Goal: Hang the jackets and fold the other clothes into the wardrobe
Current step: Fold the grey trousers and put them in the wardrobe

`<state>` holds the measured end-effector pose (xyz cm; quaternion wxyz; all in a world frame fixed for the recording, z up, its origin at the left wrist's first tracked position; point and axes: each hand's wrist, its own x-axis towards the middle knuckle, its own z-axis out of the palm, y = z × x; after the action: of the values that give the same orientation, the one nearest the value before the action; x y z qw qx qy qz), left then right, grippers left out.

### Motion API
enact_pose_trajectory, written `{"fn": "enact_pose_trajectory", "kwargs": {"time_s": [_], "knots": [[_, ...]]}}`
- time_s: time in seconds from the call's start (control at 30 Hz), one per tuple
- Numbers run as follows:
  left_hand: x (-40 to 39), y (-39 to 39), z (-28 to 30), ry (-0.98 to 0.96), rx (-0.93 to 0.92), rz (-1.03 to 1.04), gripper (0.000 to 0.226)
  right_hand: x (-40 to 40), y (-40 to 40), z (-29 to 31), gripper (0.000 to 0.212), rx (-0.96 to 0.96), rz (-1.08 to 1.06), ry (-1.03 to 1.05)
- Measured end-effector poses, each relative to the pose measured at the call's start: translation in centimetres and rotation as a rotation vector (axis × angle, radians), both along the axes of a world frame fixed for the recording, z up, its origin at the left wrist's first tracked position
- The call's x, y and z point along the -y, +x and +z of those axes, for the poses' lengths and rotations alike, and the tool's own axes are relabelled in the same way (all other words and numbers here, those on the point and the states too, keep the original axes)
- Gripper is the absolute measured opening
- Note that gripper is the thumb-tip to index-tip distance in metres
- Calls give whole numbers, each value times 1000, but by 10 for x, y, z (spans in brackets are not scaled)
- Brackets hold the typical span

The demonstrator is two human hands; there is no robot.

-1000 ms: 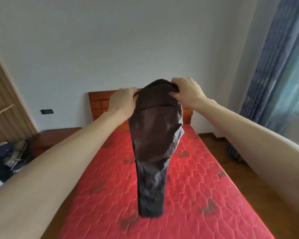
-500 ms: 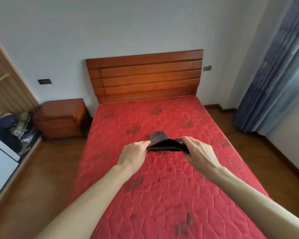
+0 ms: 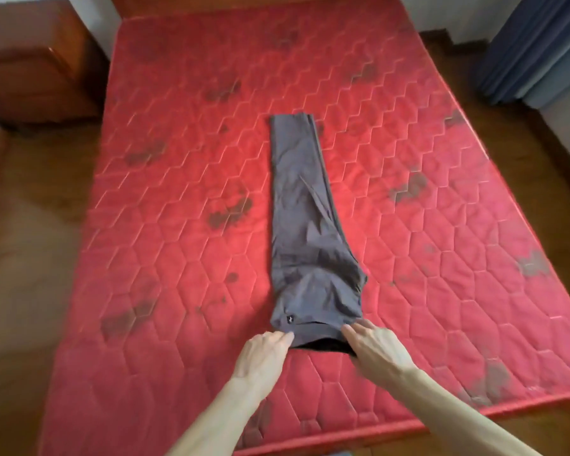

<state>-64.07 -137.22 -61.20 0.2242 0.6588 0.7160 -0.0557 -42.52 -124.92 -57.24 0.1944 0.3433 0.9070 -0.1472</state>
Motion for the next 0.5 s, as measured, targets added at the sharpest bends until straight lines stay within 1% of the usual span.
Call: {"fn": "enact_pose_trajectory", "kwargs": {"time_s": [0.1,0.13,0.2,0.23,0.33,0.37,0.43,0.47,0.5], "knots": [[36,26,-45,-48,79,-71,45,33,26,-44,47,-66,25,-1],[45,34,-58,-88,134,-66,43,43,34,-61,49,-70,23,12],[58,45,-81,-156,167,-59,48,60,49,-94,46,-53,14,8],[61,49,-92,-171,139,-43,52,67,55,-108,45,-63,12,13],[65,59,-116,-317,85,-123,46,83,65,-136,38,-109,-33,7],[66,61,-120,-329,61,-121,46,87,67,-141,36,-127,-54,9],[64,63,-123,-337,60,-29,43,91,67,-146,35,-173,-100,19],[60,63,-126,-308,73,22,39,91,65,-148,30,-202,-121,32],[55,61,-130,-232,77,48,34,89,61,-150,25,-231,-137,54]]}}
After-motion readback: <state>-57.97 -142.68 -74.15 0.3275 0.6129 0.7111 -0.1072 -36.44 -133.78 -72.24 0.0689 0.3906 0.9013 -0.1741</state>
